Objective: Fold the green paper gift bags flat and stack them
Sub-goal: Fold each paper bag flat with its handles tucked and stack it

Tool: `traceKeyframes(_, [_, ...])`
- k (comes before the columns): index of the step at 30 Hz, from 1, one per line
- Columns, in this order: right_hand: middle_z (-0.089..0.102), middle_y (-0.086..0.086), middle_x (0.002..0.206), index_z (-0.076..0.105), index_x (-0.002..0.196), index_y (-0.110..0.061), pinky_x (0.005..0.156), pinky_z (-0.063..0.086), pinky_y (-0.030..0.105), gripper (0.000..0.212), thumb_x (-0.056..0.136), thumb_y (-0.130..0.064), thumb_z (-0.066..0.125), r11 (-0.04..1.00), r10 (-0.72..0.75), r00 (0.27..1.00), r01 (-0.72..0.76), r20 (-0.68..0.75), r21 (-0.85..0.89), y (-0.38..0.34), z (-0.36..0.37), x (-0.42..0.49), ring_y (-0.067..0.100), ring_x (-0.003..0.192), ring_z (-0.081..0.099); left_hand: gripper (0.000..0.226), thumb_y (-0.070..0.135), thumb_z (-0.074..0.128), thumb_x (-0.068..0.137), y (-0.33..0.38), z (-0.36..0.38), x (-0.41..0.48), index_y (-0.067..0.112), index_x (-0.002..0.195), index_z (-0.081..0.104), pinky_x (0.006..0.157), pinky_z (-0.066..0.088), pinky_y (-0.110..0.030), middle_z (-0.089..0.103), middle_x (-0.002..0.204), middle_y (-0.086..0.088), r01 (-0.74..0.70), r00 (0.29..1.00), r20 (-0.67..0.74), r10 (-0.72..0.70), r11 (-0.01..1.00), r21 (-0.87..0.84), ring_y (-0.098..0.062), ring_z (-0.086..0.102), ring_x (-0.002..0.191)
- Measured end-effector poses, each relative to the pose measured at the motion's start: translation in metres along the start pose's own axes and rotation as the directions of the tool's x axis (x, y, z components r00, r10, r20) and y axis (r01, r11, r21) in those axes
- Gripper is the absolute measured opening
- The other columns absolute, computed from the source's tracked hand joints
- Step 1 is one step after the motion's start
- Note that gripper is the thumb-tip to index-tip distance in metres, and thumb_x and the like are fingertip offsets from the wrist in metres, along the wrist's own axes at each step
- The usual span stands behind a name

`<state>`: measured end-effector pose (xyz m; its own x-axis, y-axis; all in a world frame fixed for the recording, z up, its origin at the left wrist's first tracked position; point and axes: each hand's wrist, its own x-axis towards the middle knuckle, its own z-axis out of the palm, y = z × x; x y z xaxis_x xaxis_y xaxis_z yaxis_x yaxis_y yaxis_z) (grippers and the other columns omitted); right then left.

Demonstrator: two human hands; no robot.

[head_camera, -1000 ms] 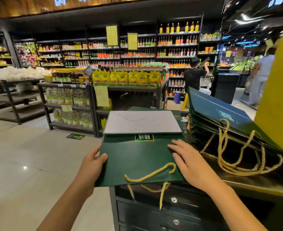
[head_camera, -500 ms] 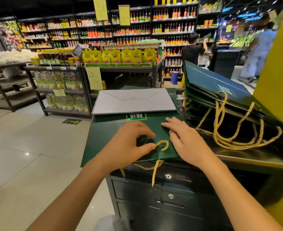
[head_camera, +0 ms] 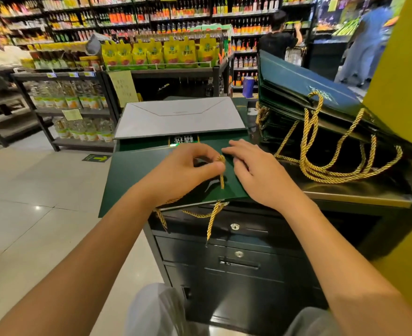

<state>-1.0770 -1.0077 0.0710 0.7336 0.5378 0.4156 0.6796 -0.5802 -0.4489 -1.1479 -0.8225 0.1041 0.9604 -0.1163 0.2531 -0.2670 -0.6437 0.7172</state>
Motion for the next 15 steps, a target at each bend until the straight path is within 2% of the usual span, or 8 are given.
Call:
traceKeyframes(3, [0.046,-0.001,0.154,0.056,0.143,-0.020,0.123,0.015,0.032,0.040,0.107,-0.017,0.042,1.000,0.000,1.000,0.000,-0.001,-0.001,-0.002,-0.002,-0.001,0.015,0.146,0.034,0.013,0.031,0.065,0.098,-0.004,-0.005,-0.001,0.020,0.096,0.073,0.092,0.050,-0.031,0.074,0.098,-0.001,0.037,0.993,-0.099,-0.067,0.960,-0.277,-0.016,0.069,0.099])
traceKeyframes(6, [0.046,-0.002,0.154,0.056,0.143,-0.021,0.125,0.020,0.036,0.039,0.107,-0.017,0.042,1.000,0.002,1.000,-0.002,-0.002,0.006,-0.002,-0.001,-0.001,0.014,0.146,0.034,0.018,0.034,0.067,0.091,-0.004,-0.012,0.001,0.020,0.101,0.071,0.090,0.046,-0.026,0.072,0.099,0.005,0.044,0.972,-0.179,-0.150,0.870,-0.492,-0.007,0.066,0.100])
traceKeyframes(9, [0.046,-0.003,0.154,0.055,0.143,-0.022,0.125,0.022,0.039,0.039,0.107,-0.018,0.042,1.000,0.009,1.000,-0.009,-0.007,0.019,-0.002,-0.001,-0.001,0.014,0.147,0.033,0.026,0.035,0.066,0.084,-0.004,-0.015,0.002,0.018,0.102,0.070,0.095,0.042,-0.030,0.070,0.096,0.007,0.030,0.951,-0.214,-0.222,0.758,-0.651,-0.005,0.064,0.096])
traceKeyframes(12, [0.046,-0.003,0.154,0.055,0.144,-0.022,0.124,0.023,0.040,0.039,0.107,-0.018,0.043,1.000,0.013,1.000,-0.013,-0.005,0.019,-0.004,-0.002,-0.001,0.013,0.147,0.033,0.023,0.033,0.066,0.084,-0.006,-0.013,0.001,0.016,0.100,0.070,0.096,0.042,-0.031,0.069,0.092,0.006,0.012,0.949,-0.214,-0.232,0.705,-0.709,-0.006,0.063,0.092])
traceKeyframes(13, [0.045,-0.004,0.155,0.054,0.144,-0.023,0.125,0.022,0.039,0.039,0.107,-0.019,0.043,1.000,0.014,1.000,-0.014,-0.002,0.011,-0.004,-0.002,-0.002,0.013,0.148,0.032,0.025,0.034,0.067,0.083,-0.006,-0.013,-0.001,0.016,0.100,0.071,0.096,0.043,-0.031,0.069,0.093,0.005,0.019,0.948,-0.213,-0.235,0.715,-0.699,-0.007,0.063,0.094])
traceKeyframes(15, [0.043,-0.005,0.157,0.053,0.145,-0.024,0.125,0.020,0.037,0.040,0.107,-0.020,0.043,1.000,0.017,1.000,-0.017,0.005,-0.009,-0.004,-0.001,-0.002,0.013,0.149,0.029,0.025,0.037,0.072,0.085,-0.009,-0.017,-0.003,0.017,0.100,0.074,0.099,0.049,-0.037,0.072,0.096,0.002,0.072,0.946,-0.218,-0.240,0.811,-0.581,-0.012,0.065,0.096])
